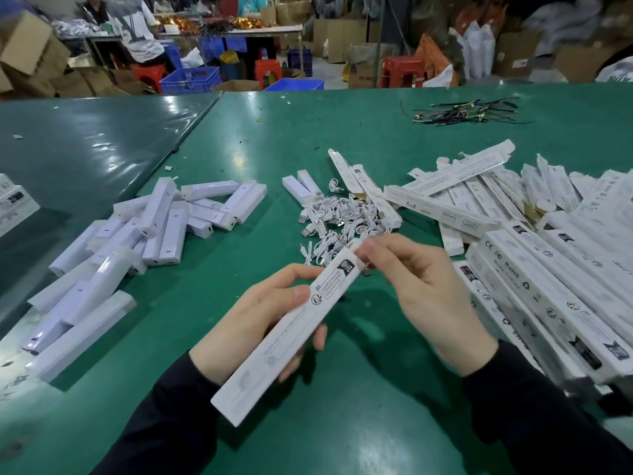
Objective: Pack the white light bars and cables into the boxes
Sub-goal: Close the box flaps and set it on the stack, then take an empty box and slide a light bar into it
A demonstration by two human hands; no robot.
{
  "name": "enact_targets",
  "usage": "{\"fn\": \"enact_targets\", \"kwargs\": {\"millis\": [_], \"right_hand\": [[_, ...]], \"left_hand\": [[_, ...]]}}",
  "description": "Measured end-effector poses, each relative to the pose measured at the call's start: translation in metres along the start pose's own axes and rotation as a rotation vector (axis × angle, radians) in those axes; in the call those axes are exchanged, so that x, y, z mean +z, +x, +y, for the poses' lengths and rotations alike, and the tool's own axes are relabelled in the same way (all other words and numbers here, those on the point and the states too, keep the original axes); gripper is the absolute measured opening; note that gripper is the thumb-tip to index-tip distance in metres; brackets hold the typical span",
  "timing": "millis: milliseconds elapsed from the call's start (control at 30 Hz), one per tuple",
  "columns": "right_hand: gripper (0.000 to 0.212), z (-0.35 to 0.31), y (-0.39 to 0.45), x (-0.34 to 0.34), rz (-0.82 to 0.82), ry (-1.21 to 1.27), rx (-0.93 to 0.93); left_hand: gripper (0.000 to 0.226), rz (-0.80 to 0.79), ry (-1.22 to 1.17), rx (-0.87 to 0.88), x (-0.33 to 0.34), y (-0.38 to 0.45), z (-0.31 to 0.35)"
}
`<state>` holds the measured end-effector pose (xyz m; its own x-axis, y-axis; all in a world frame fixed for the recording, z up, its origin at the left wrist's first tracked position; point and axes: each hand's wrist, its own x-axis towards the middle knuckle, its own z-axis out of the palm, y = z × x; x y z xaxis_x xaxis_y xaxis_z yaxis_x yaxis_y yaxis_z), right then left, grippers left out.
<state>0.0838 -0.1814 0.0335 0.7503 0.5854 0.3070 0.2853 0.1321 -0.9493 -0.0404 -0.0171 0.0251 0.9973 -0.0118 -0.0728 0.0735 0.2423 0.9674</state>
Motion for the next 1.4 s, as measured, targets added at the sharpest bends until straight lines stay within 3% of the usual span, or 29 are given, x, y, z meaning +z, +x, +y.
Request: {"fn": "enact_targets", "kwargs": {"millis": [100,200,233,300,367,467,600,733,800,900,1033,1233,1400], "right_hand": [[0.040,-0.001,0.001,0.000,-0.102,-0.061,0.039],[0.031,0.008,0.007,-0.006,0.065,0.012,0.085],[0.025,0.013,0.009,-0.009,0.152,-0.056,0.088],[0.006,0.026,0.012,-0.012,0.185,-0.456,0.069],[0.024,0.039,0.012,-0.008,0.023,-0.810,0.082],[0.042,0.047,0.015,0.002,-0.054,-1.009,0.018],[0.033,0.046,0.016,0.011,-0.051,-1.167,-0.083],[0.017,0.040,0.018,0.005,-0.050,-1.045,-0.109],[0.012,0.029,0.020,-0.002,-0.075,-0.683,-0.146],[0.007,0.014,0.017,-0.011,-0.283,-0.306,-0.088],[0.007,0.013,0.011,-0.004,-0.324,-0.310,-0.171],[0.013,0.015,0.008,0.002,-0.298,-0.387,-0.344],[0.044,0.013,-0.001,0.012,-0.307,-0.403,-0.219]], "left_hand": [[0.028,-0.020,0.035,-0.024,0.003,0.001,-0.002],[0.028,0.047,-0.016,-0.012,0.002,0.005,-0.001],[0.030,0.100,-0.042,-0.022,0.000,0.007,0.000],[0.035,0.220,-0.108,-0.049,-0.005,0.009,0.002],[0.037,0.284,-0.164,-0.037,-0.007,0.010,0.003],[0.038,0.321,-0.145,0.027,-0.002,0.008,0.002],[0.042,0.449,-0.037,0.083,0.004,0.006,0.000],[0.040,0.576,-0.008,0.078,0.005,0.007,-0.003],[0.031,0.622,0.004,0.047,0.003,0.008,-0.002],[0.046,0.565,-0.038,-0.031,0.001,0.006,0.003],[0.044,0.423,-0.031,-0.130,0.008,0.006,0.003],[0.044,0.459,-0.145,-0.140,0.011,0.007,0.004],[0.043,0.506,-0.192,-0.066,0.009,0.007,0.003]]}}
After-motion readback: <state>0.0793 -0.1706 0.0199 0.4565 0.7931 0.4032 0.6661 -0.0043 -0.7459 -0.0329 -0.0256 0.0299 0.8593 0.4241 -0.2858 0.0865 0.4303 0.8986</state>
